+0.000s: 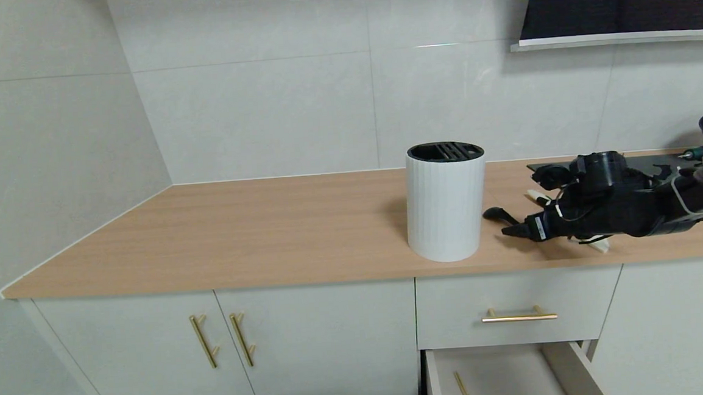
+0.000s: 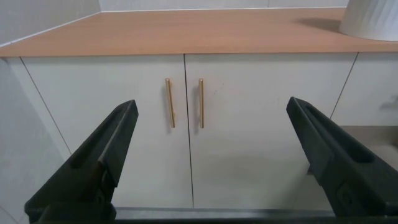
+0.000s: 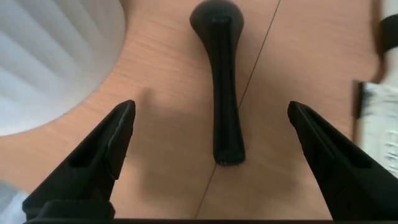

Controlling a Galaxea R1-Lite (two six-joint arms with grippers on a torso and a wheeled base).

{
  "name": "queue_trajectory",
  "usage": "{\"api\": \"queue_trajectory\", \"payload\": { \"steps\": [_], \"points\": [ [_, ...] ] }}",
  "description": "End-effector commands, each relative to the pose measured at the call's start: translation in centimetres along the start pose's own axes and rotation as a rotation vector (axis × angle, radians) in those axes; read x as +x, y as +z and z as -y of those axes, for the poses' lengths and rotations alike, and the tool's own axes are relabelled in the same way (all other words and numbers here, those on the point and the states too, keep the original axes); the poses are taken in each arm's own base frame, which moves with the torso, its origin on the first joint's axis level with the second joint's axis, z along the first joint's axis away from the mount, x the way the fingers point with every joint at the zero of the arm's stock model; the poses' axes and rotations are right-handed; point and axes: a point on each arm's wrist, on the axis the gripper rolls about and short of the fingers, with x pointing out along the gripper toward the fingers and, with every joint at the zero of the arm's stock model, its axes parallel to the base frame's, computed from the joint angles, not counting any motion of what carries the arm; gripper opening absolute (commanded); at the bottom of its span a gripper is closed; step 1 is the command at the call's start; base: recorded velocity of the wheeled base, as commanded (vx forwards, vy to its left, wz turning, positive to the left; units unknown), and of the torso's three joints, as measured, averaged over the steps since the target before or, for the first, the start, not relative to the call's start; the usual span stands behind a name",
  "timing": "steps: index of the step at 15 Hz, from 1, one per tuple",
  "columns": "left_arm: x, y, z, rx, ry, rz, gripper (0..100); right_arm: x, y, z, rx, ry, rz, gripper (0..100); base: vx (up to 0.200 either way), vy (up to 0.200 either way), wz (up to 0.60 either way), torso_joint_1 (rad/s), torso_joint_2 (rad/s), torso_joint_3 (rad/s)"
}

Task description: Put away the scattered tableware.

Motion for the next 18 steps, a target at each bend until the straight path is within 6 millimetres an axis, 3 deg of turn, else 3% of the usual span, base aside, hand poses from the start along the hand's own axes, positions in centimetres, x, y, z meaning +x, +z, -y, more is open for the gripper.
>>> {"api": "queue_trajectory", "payload": {
  "steps": [1,6,7,14,18],
  "points": [
    [0.0,0.0,0.0,0.0,0.0,0.0,100,0.9,-0.5,0.2,0.005,0.002,-0.012,100,0.0,0.0,0.0,0.0,0.0,0.0],
    [0.0,0.0,0.0,0.0,0.0,0.0,100,1.5,-0.5,0.3,0.007,0.001,-0.007,100,0.0,0.0,0.0,0.0,0.0,0.0],
    [0.0,0.0,0.0,0.0,0.0,0.0,100,1.5,-0.4,0.3,0.005,0.0,-0.003,0,0.0,0.0,0.0,0.0,0.0,0.0],
    [0.0,0.0,0.0,0.0,0.0,0.0,100,2.0,-0.9,0.3,0.008,0.004,-0.016,0,0.0,0.0,0.0,0.0,0.0,0.0],
    [0.0,0.0,0.0,0.0,0.0,0.0,100,1.0,0.1,0.1,0.009,-0.017,0.003,0,0.0,0.0,0.0,0.0,0.0,0.0]
  ]
}}
